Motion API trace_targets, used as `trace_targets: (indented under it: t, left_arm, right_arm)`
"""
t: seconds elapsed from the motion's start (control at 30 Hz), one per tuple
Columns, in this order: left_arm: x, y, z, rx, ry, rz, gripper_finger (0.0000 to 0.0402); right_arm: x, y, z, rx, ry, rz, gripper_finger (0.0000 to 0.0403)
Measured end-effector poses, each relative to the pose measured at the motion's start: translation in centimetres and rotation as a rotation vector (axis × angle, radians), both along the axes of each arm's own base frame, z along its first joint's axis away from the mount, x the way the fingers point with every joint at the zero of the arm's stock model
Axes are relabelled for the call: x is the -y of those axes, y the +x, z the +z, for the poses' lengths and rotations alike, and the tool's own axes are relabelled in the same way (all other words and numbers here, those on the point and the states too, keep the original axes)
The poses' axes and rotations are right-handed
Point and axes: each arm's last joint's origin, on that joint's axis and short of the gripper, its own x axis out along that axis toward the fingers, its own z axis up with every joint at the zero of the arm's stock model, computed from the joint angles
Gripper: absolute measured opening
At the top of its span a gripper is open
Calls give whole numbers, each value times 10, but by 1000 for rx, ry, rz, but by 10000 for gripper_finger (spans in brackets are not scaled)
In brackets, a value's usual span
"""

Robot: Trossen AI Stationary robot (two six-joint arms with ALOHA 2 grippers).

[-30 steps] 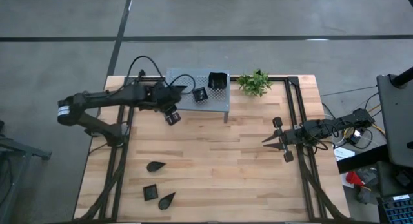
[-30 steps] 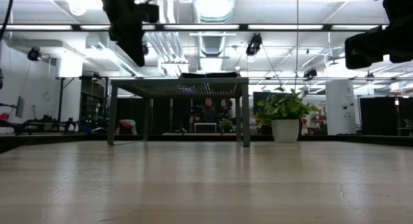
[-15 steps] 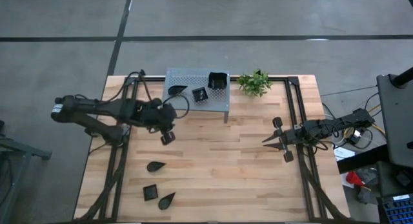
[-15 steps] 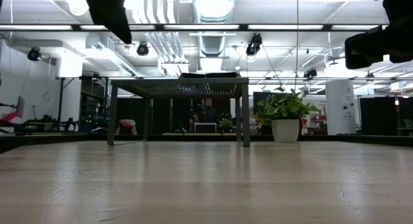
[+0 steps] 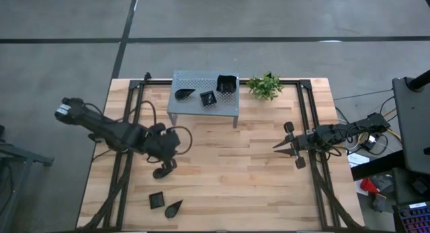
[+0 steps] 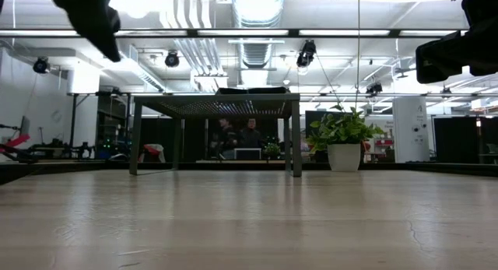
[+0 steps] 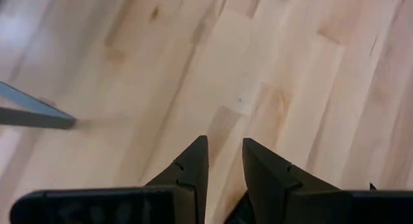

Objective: Pick & Place Mini shaped plates
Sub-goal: Stack the black drop-shaped plate on top of the black drop-shaped plates on the shelf

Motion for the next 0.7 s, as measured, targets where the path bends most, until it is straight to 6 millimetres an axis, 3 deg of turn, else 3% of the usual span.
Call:
trace_targets:
  t: [0.33, 0.7]
  left_arm:
    - [26, -3, -26, 66, -96, -9, 90]
    - [53, -16, -71, 27, -382, -22, 90]
  right_arm:
    - [0, 0, 0, 0, 0, 0, 63]
    - [0, 0, 0, 0, 0, 0, 63]
